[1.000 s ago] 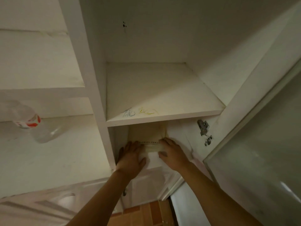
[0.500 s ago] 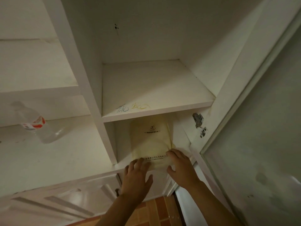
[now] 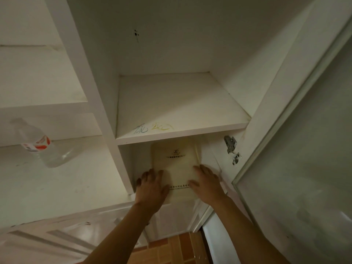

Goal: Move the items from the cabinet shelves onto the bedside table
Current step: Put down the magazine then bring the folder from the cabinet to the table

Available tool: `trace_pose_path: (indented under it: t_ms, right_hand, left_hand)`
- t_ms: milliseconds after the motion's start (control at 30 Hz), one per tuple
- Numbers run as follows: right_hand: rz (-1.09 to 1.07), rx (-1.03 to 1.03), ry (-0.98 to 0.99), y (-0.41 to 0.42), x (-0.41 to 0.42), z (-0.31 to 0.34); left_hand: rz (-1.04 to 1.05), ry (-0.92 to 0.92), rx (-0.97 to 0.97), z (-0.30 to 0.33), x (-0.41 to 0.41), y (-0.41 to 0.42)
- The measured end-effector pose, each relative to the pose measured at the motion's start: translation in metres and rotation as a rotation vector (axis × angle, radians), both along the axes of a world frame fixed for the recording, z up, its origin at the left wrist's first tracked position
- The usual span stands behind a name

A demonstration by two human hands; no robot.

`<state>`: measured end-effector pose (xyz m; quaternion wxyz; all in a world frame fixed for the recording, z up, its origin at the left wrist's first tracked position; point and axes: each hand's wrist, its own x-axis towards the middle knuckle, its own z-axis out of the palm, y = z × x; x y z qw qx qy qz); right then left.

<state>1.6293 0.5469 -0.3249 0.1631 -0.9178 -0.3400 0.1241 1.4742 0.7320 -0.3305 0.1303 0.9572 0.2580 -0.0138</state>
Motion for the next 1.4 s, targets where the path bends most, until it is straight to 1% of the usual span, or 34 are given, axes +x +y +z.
trace_pose_path:
  t_ms: [167,333,433,567,667,800,933,1067,1233,1400]
  right_hand:
    - [0.022,0.114,-0.040,-0.011,-0.019,-0.014]
    - [-0.013,0.192,-0.051,-0.030,-0.036,-0.016]
    - [-0.053,0.235,-0.046,-0.037,-0.046,-0.018]
    - [-0.104,0.291,0.044,-0.037,-0.054,-0.023]
    - [-0.107,0.313,0.098,-0.035,-0.056,-0.026]
    - [-0.082,0.311,0.192,-0.036,-0.042,-0.021]
    - [-0.083,0.311,0.175,-0.030,-0.033,-0.014]
    - [-0.051,0.334,0.188,-0.027,-0.040,-0.015]
    - [-0.086,0.408,0.343,-0.038,-0.062,-0.023]
    - [-0.074,0.424,0.435,-0.041,-0.064,-0.022]
  left_hand:
    - [-0.016,-0.091,0.019,-0.008,-0.014,-0.011]
    - [-0.007,-0.197,0.013,-0.016,-0.039,-0.033]
    - [0.027,-0.212,0.019,-0.017,-0.049,-0.043]
    - [0.056,-0.190,0.029,-0.014,-0.057,-0.043]
    - [0.111,-0.166,-0.040,-0.015,-0.062,-0.040]
    - [0.119,-0.174,-0.114,-0.013,-0.054,-0.041]
    - [0.113,-0.173,-0.154,-0.014,-0.048,-0.047]
    - [0.111,-0.216,-0.279,-0.023,-0.051,-0.055]
    - [0.145,-0.259,-0.391,-0.031,-0.064,-0.062]
    - [0.176,-0.304,-0.479,-0.032,-0.079,-0.070]
